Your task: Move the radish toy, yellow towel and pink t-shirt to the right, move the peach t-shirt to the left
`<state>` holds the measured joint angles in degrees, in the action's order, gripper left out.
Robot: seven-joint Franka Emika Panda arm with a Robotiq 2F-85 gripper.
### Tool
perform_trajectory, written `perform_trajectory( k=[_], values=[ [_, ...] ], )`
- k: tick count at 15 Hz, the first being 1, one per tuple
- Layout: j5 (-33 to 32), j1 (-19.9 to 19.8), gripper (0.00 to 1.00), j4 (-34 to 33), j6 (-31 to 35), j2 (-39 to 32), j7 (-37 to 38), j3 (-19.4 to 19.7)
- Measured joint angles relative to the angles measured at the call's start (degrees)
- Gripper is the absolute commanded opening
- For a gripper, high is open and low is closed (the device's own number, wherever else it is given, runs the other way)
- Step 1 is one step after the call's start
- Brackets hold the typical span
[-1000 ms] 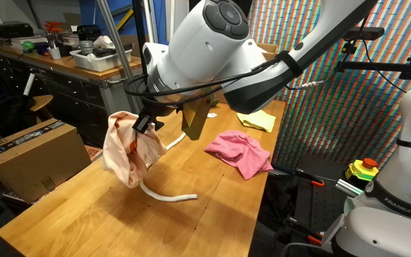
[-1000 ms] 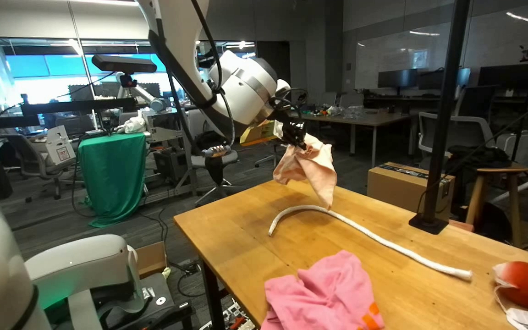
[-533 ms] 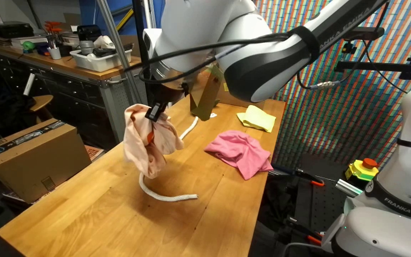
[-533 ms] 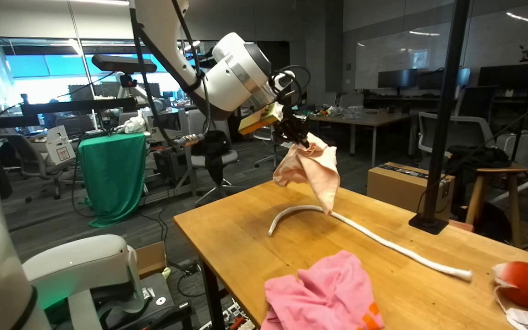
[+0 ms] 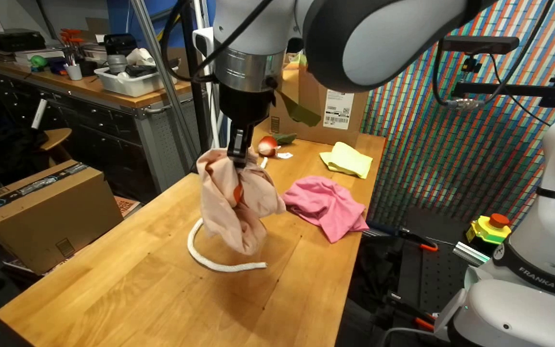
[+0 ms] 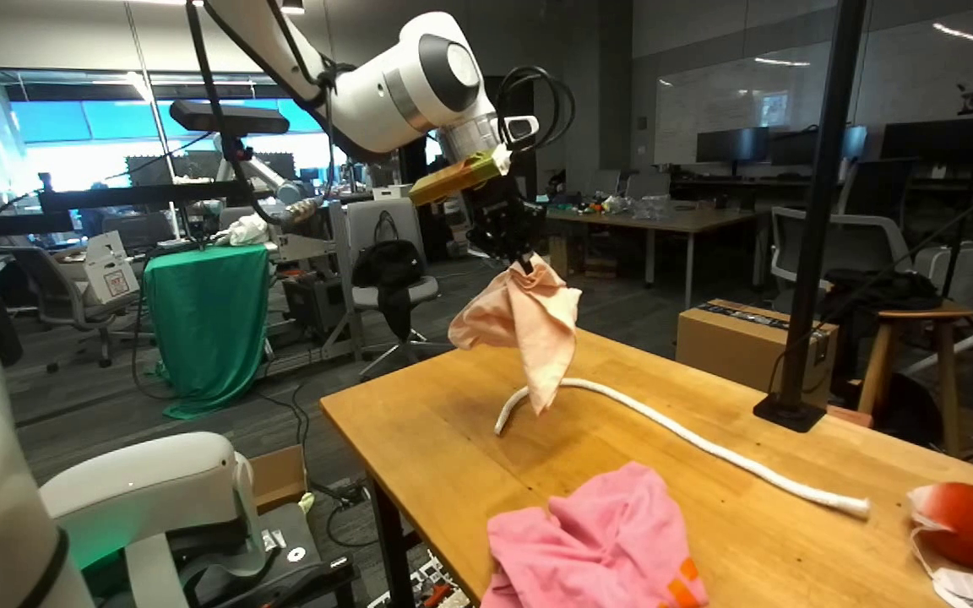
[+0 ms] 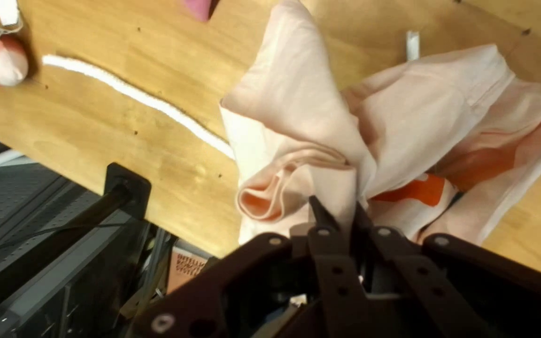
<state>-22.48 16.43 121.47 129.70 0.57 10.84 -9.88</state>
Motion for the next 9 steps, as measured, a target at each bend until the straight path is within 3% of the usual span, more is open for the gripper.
perform_trajectory(
  k=[5, 9],
  values=[
    [12.0, -0.4, 0.05, -2.6, -11.3, -0.1, -14.3, -0.3],
    [20.0, -1.1, 0.05, -3.9, -15.4, -1.1, -26.1, -0.3]
  ],
)
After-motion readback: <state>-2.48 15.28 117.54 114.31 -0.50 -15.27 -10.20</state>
